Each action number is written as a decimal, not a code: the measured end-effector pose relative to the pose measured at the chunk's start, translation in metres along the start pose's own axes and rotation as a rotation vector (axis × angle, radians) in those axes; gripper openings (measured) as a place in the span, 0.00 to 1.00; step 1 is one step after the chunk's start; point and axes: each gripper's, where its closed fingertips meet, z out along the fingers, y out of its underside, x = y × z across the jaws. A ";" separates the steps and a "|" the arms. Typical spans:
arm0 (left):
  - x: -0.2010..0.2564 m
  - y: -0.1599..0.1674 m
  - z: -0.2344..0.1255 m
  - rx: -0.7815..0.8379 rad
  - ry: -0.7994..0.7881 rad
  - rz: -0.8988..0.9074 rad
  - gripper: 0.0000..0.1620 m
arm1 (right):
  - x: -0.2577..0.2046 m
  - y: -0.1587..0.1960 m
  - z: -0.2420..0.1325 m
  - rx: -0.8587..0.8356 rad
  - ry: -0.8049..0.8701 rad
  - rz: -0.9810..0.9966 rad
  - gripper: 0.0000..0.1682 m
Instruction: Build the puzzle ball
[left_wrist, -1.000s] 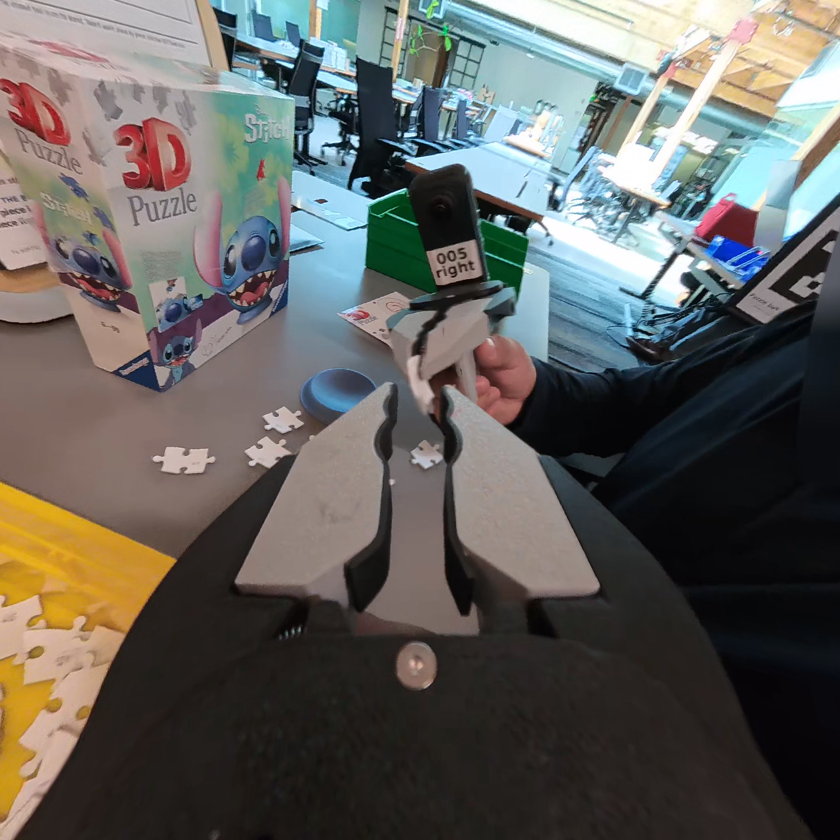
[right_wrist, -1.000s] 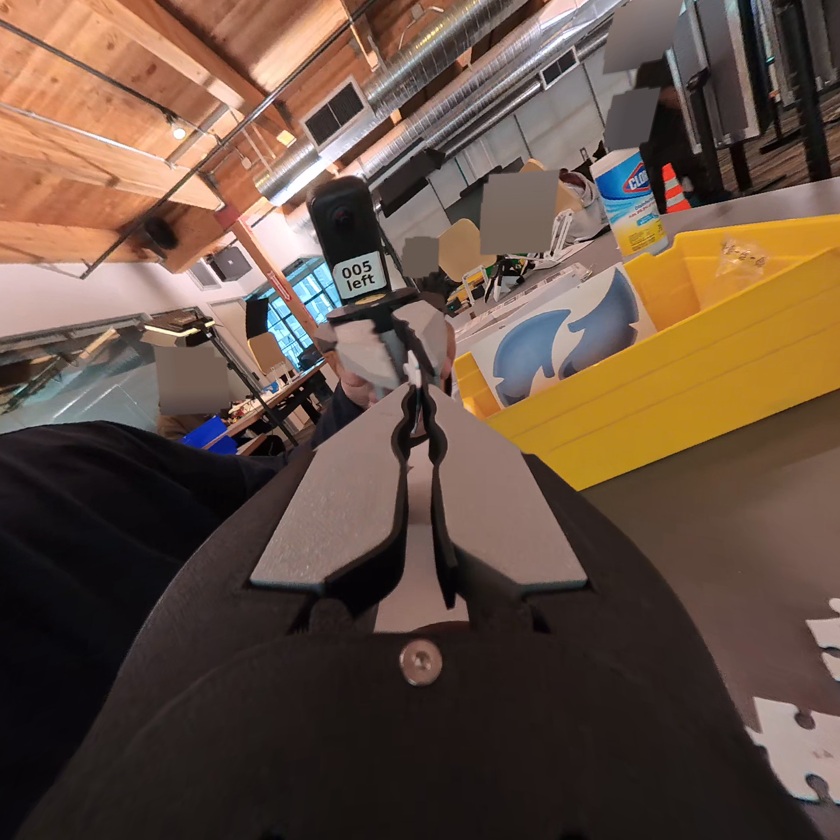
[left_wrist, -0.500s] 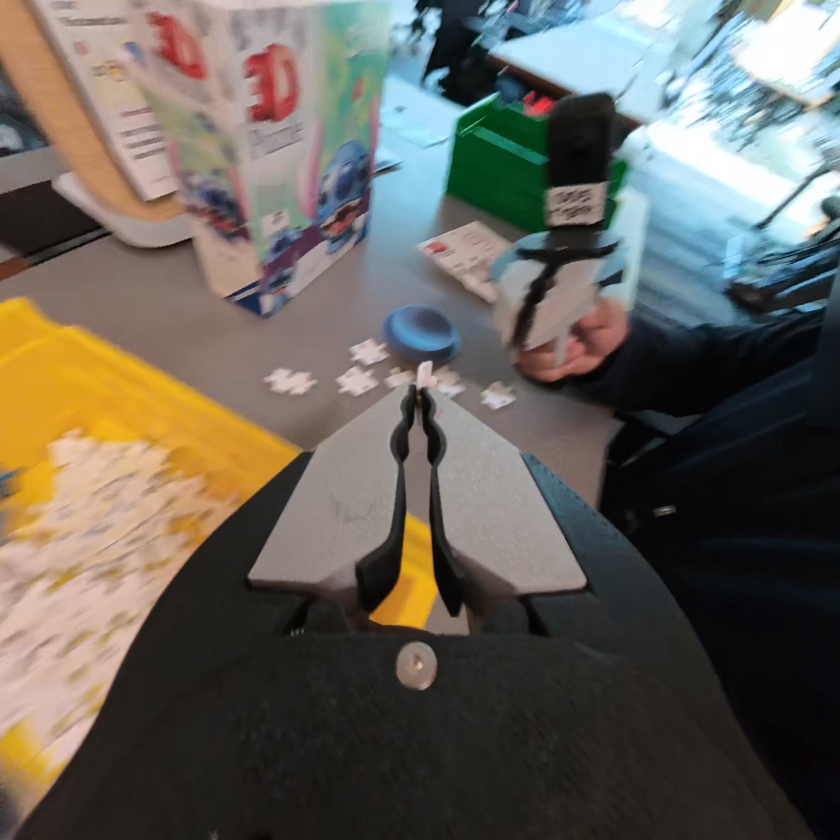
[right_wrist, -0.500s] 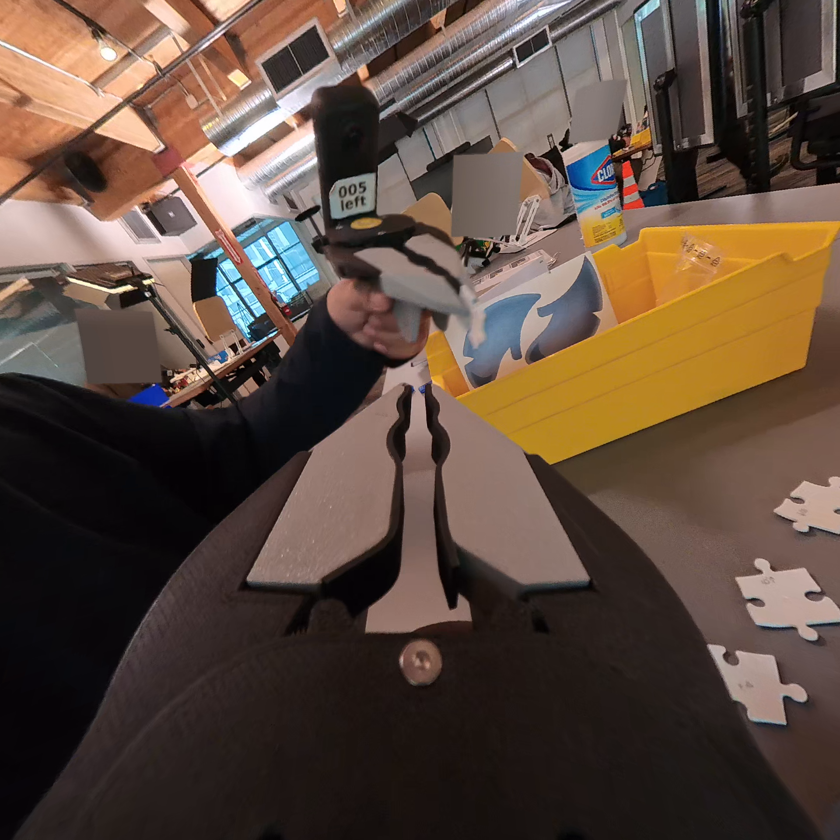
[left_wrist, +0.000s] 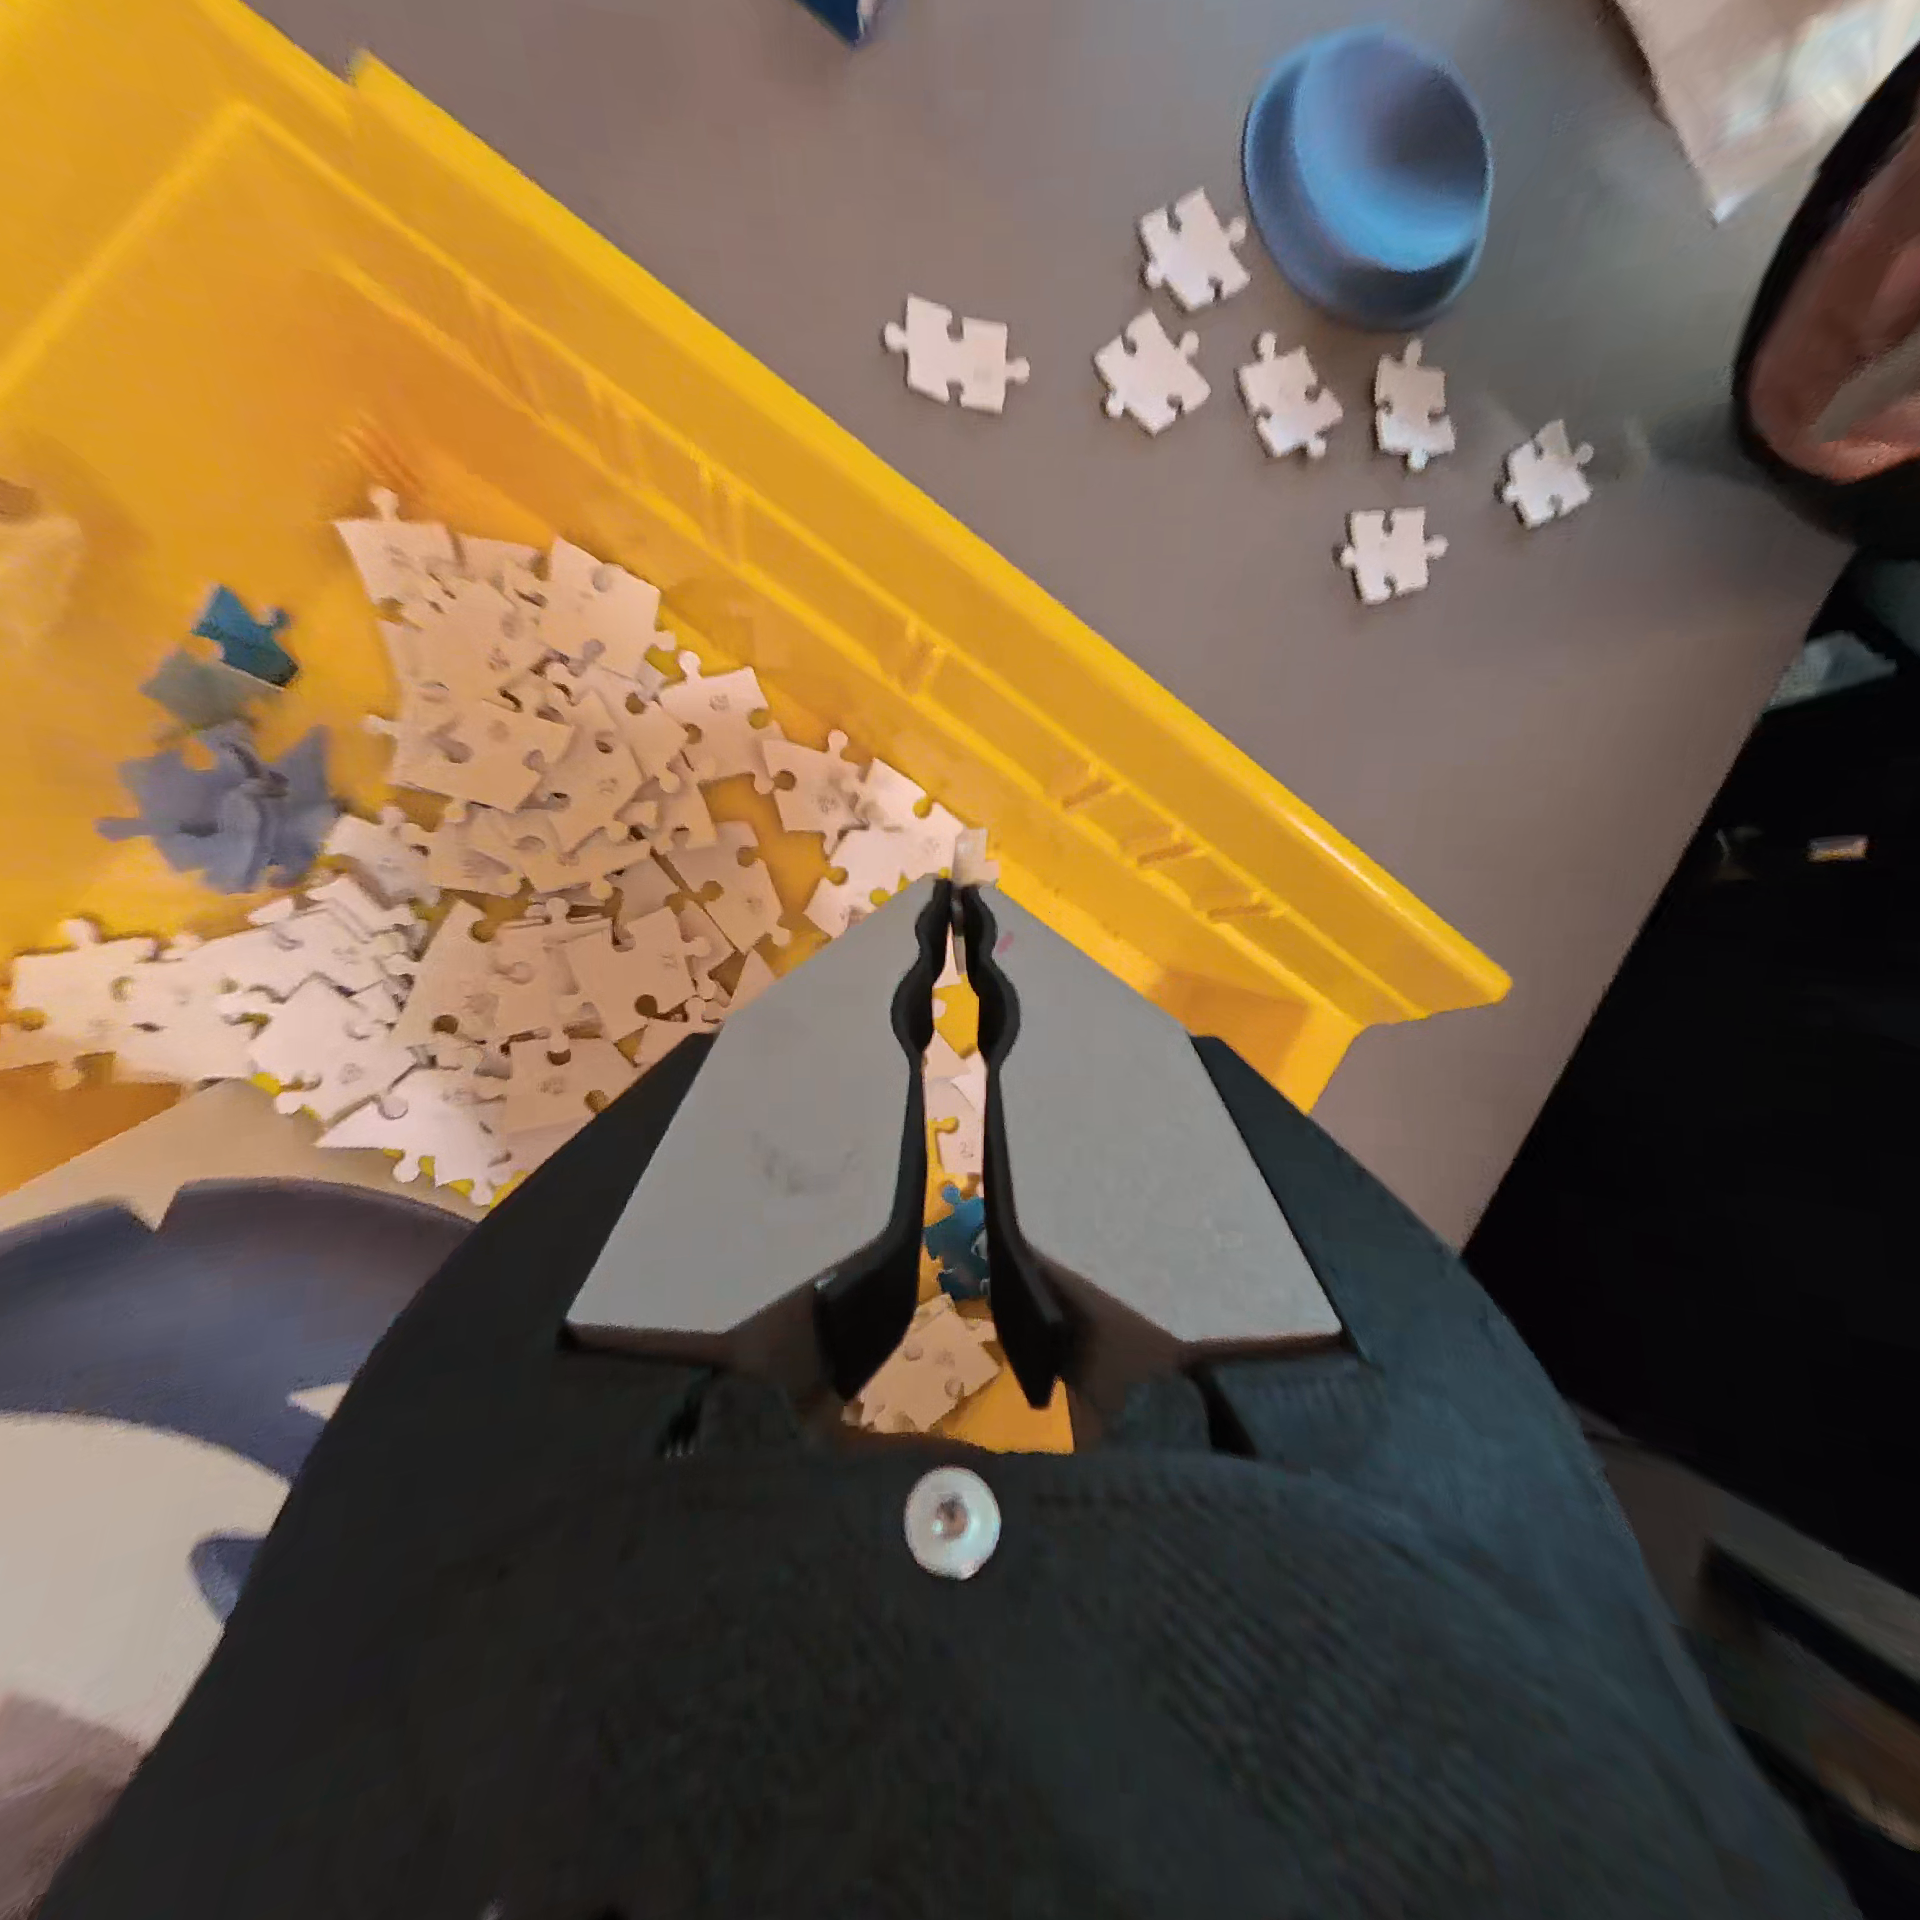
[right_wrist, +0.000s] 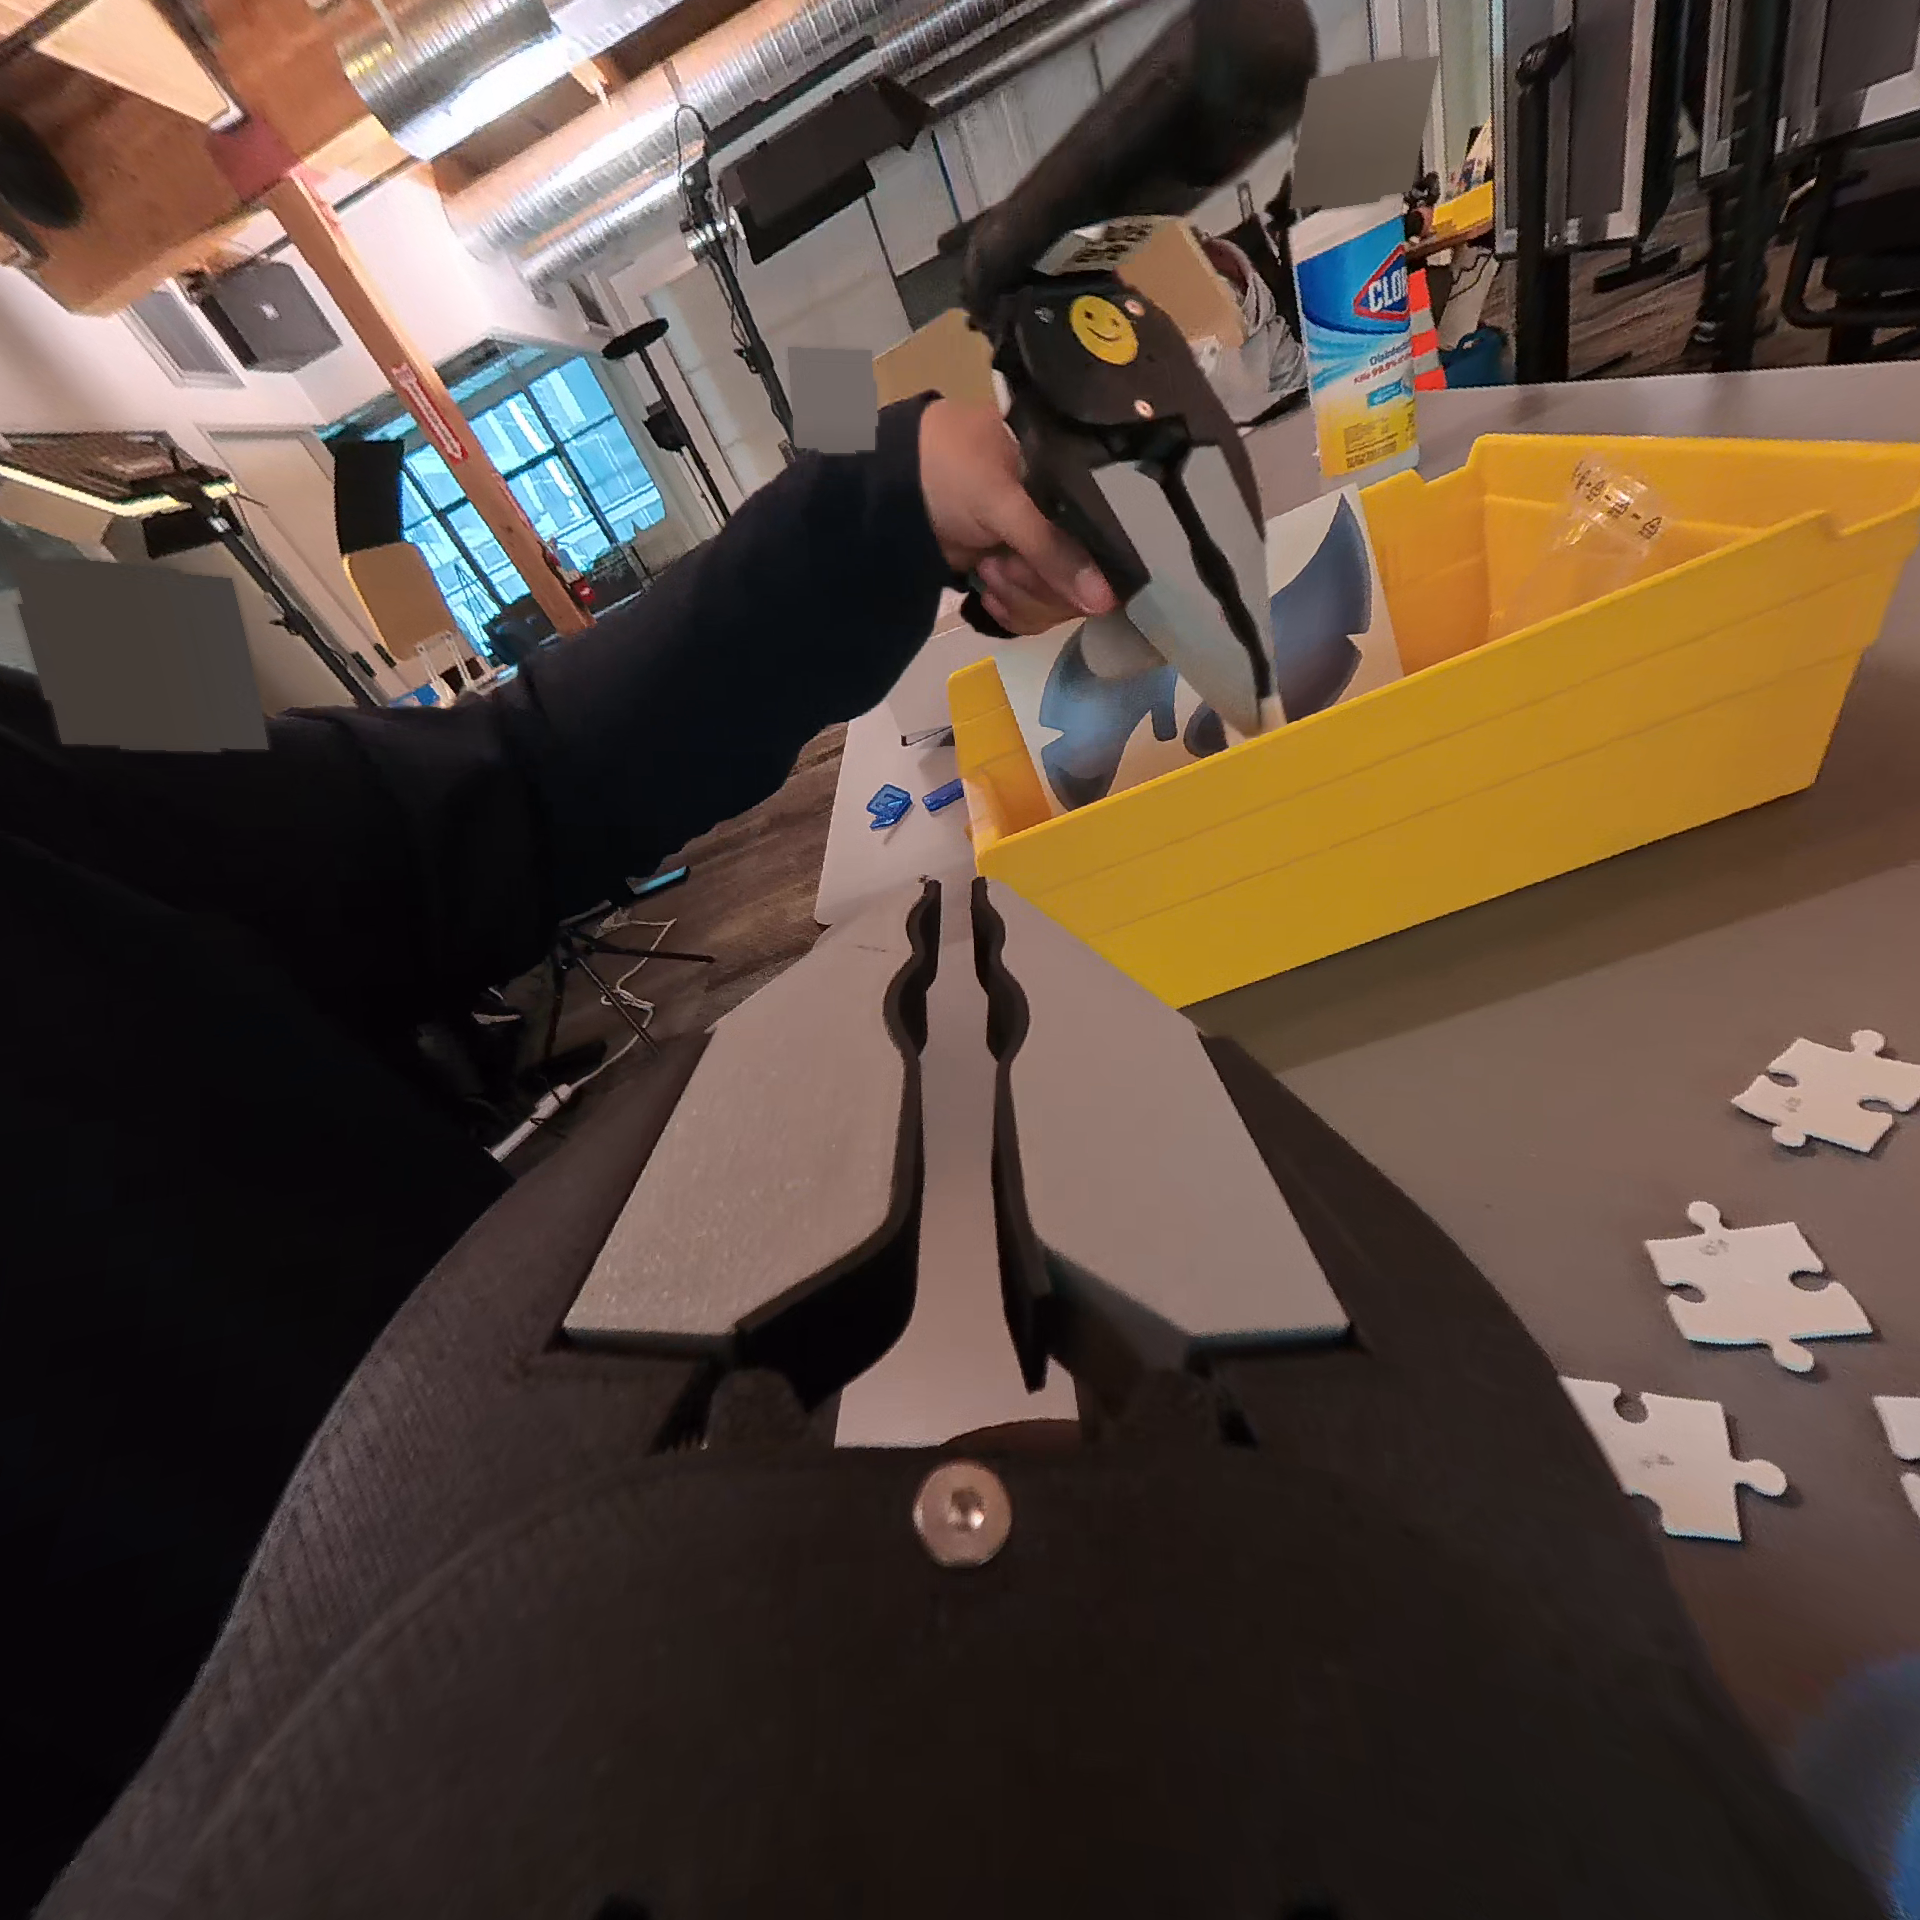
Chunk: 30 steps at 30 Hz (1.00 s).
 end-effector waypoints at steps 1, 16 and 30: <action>-0.003 0.003 0.007 -0.045 0.008 0.002 0.00 | 0.000 0.000 0.000 0.000 0.000 0.005 0.01; -0.033 0.027 0.052 -0.218 -0.086 -0.071 0.17 | 0.006 0.007 0.003 -0.031 0.040 -0.025 0.00; -0.002 0.029 -0.062 0.192 -0.452 -0.068 0.26 | 0.039 -0.001 -0.008 -0.013 0.281 -0.295 0.00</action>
